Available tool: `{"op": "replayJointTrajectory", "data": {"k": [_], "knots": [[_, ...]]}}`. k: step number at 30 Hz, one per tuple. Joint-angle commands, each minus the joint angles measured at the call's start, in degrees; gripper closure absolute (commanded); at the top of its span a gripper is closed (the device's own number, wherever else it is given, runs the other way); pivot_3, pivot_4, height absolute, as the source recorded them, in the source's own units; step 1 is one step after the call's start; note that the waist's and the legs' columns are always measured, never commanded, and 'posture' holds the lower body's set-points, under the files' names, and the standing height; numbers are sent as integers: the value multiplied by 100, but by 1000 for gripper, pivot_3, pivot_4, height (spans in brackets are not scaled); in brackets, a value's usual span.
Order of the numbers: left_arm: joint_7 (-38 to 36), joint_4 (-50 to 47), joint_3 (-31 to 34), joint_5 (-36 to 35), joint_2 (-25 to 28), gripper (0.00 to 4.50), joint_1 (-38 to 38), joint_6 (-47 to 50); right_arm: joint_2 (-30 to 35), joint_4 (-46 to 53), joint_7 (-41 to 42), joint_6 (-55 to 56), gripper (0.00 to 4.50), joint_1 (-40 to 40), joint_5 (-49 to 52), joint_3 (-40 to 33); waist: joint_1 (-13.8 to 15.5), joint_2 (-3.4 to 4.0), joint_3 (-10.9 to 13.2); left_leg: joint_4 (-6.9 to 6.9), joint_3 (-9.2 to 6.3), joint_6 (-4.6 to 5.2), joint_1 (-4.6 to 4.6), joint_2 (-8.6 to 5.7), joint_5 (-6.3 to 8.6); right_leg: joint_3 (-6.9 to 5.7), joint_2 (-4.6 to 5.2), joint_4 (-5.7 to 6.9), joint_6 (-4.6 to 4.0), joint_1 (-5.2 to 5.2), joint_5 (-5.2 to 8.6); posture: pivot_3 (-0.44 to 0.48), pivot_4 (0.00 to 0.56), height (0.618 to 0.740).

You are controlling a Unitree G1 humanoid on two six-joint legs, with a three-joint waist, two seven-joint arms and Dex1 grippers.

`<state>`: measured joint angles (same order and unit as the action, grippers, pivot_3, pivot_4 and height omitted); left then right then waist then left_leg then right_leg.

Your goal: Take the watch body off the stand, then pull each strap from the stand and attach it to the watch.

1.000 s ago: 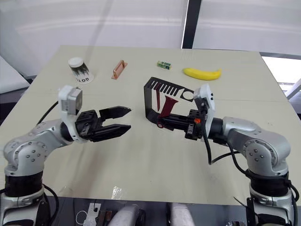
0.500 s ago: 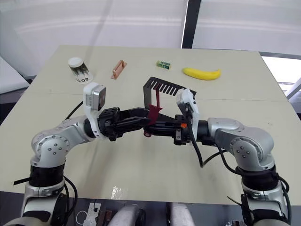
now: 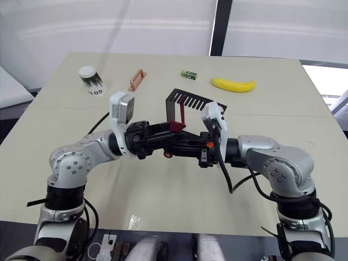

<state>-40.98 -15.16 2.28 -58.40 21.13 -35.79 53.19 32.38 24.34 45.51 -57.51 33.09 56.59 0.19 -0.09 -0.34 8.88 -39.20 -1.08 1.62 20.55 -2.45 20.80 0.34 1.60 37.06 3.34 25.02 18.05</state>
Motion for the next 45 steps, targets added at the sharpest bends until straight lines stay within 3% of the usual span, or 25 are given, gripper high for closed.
{"op": "replayJointTrajectory", "data": {"k": [1,43,45], "knots": [[41,-124,93,-109,-24,2125,-57,-22,-31,53,38,94,4500,115,48,-20,0,0,0,0,0,0,0,0,0,0,-1,0,0,0,0,0,150,740],[-265,-87,63,48,-11,2125,194,-276,-31,20,-69,-10,4500,118,132,-122,2,0,0,0,0,0,0,0,0,0,0,-1,0,0,0,0,150,740],[-282,-78,71,29,-30,2692,202,-284,-35,13,-74,-12,4500,119,133,-124,2,0,0,0,0,0,0,0,0,0,0,-2,0,0,0,0,150,740]]}}
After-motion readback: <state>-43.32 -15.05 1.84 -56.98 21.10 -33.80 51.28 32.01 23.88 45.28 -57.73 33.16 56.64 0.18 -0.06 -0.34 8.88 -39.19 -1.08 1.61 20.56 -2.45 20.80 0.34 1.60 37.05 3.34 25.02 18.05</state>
